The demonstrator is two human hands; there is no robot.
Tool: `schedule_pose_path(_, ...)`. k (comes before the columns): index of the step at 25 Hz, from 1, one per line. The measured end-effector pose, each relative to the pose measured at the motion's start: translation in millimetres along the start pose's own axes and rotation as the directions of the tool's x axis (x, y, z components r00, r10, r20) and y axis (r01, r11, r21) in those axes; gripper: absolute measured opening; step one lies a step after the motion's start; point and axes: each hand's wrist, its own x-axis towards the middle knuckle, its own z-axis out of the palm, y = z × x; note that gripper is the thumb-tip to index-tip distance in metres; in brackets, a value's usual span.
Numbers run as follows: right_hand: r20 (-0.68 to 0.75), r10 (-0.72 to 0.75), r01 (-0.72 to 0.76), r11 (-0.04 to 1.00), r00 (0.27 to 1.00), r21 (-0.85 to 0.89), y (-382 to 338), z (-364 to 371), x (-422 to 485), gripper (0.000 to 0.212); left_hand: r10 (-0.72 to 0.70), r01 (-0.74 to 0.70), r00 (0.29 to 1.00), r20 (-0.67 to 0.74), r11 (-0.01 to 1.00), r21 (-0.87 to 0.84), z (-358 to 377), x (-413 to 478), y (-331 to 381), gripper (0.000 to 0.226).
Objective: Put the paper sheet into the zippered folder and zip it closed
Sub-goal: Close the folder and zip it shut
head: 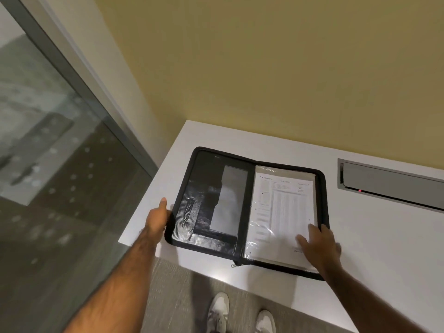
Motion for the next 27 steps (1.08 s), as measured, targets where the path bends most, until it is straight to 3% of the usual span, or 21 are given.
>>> schedule_pose_path(3,-0.010,-0.150,0.150,0.987,0.989,0.058,-76,13,-14,0.067,0.006,0.011,0.984,0.176,0.995,-0.098,-16,-8,20,0.072)
schedule_pose_path(7,0.033,-0.279,0.242,0.880,0.960,0.409,-202,25,-34,0.072,0.087,0.013,0.930,0.358,0.963,-0.269,-23,-16,45,0.076)
schedule_pose_path(12,0.083,-0.338,0.242,0.805,0.938,0.541,-283,9,-42,0.073,0.190,0.039,0.820,0.539,0.922,-0.385,-21,-32,60,0.083)
schedule_pose_path(19,0.030,-0.315,0.203,0.677,0.949,0.708,-286,-14,-55,0.073,0.348,0.125,0.619,0.704,0.841,-0.526,13,-85,73,0.085)
schedule_pose_path(23,0.012,-0.296,0.162,0.556,0.955,0.815,-264,-37,-66,0.068,0.391,0.061,0.589,0.708,0.851,-0.522,56,-116,66,0.086)
schedule_pose_path(27,-0.003,-0.272,0.128,0.443,0.962,0.887,-227,-57,-70,0.075,0.408,-0.070,0.607,0.682,0.883,-0.465,106,-141,56,0.083)
